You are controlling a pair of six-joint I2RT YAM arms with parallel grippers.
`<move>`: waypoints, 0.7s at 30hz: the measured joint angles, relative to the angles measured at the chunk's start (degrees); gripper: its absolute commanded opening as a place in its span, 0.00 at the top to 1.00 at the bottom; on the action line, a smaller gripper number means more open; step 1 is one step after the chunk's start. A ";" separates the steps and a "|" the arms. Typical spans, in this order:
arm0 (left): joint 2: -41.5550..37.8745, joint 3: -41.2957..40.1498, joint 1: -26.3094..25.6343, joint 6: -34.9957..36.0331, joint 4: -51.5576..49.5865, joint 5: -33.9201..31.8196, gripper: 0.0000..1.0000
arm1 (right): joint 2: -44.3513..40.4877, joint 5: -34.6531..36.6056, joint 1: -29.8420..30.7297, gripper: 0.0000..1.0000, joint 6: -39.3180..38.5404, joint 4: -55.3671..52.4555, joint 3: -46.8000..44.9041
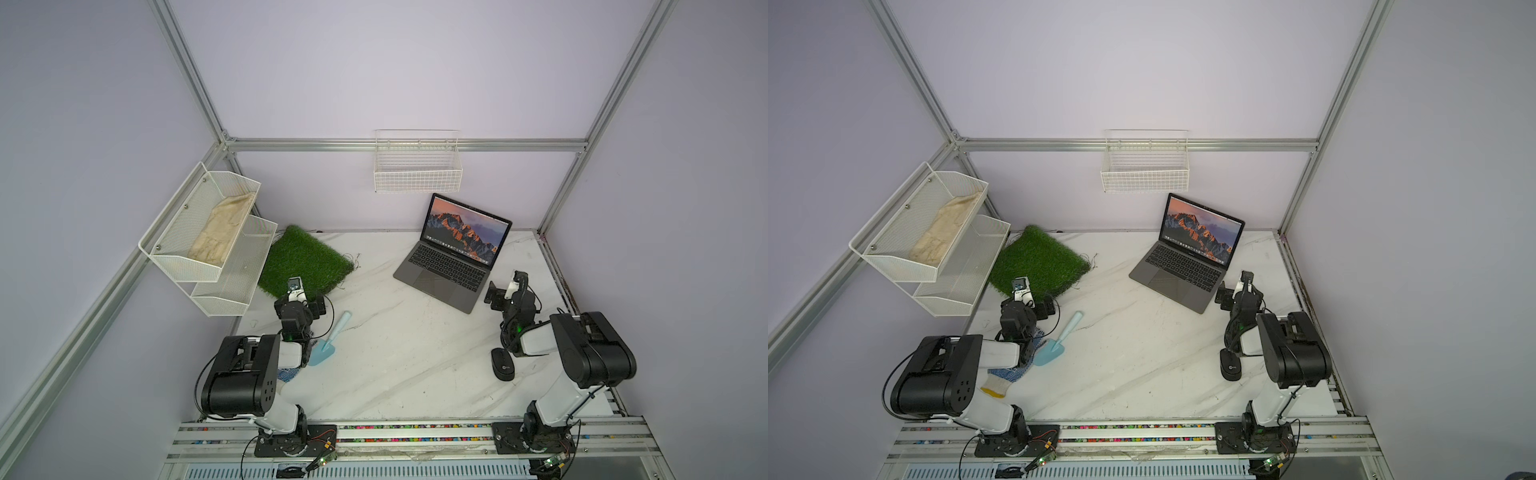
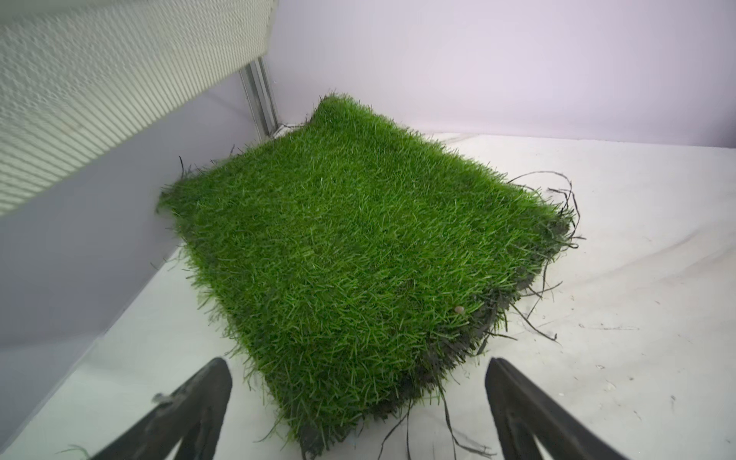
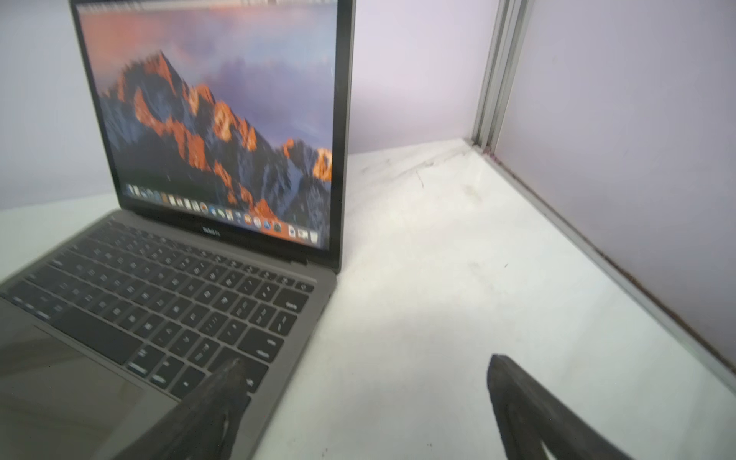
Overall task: Insert the wireless mouse receiver into the laptop
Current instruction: Pick up the mouse from the center of the board.
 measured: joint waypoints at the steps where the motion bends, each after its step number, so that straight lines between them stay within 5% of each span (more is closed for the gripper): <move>1: -2.78 0.02 -0.50 -0.02 -1.60 -1.16 0.00 | -4.50 0.46 0.00 0.03 1.20 -2.99 0.55; 5: -14.78 0.20 -4.39 -2.38 -6.64 -7.52 0.00 | -17.29 0.02 0.00 0.03 8.52 -14.82 5.29; 10: -24.87 5.75 -7.56 -14.62 -22.45 -10.12 0.00 | -25.07 -2.60 0.00 0.03 24.72 -35.71 9.70; 21: -26.01 13.20 -7.89 -31.80 -49.35 5.81 0.00 | -19.65 -9.60 0.02 0.03 30.80 -83.56 15.69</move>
